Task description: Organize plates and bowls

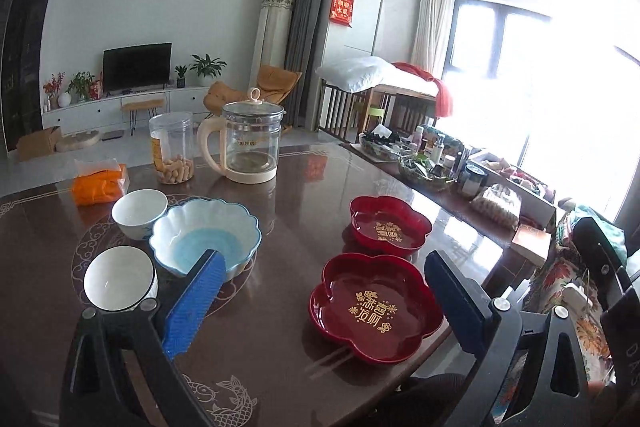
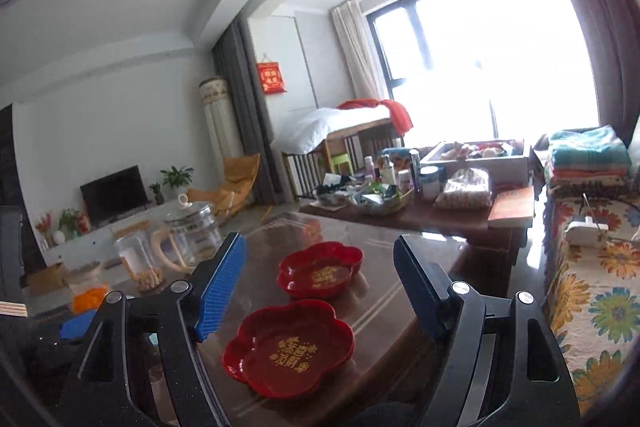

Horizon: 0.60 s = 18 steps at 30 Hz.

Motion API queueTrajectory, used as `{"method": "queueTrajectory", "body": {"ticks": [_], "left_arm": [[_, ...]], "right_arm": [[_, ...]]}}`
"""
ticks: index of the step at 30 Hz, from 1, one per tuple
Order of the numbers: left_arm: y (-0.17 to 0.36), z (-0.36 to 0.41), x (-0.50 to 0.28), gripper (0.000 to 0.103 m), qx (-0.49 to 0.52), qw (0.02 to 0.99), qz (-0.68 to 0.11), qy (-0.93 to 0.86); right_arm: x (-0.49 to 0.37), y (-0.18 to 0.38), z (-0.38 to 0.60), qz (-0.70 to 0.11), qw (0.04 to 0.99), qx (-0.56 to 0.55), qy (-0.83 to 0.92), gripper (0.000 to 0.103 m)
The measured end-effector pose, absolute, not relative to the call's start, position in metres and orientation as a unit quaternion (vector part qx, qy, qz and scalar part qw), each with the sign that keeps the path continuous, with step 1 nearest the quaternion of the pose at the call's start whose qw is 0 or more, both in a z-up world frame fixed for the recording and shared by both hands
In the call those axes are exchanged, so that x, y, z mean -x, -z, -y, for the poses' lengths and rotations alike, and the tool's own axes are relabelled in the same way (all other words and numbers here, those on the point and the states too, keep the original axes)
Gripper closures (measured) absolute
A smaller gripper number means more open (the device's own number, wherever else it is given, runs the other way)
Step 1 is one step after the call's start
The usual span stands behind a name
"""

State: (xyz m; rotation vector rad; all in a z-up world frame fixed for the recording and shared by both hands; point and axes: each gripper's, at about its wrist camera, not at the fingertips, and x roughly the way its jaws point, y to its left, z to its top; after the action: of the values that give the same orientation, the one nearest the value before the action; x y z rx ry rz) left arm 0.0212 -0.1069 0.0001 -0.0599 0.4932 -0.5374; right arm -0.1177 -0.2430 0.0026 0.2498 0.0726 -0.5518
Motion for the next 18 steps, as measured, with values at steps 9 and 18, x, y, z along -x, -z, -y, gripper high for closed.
{"method": "queueTrajectory", "body": {"ticks": [9, 18], "left_arm": [[0.008, 0.115, -0.014, 0.0, 0.023, 0.933, -0.245, 0.264], [0.013, 0.117, -0.011, 0.0, 0.016, 0.931, -0.254, 0.262]], "right_arm": [[0.119, -0.001, 0.242, -0.047, 0.953, -0.123, 0.272, 0.023], [0.12, 0.005, 0.241, -0.057, 0.95, -0.126, 0.28, 0.023]]}}
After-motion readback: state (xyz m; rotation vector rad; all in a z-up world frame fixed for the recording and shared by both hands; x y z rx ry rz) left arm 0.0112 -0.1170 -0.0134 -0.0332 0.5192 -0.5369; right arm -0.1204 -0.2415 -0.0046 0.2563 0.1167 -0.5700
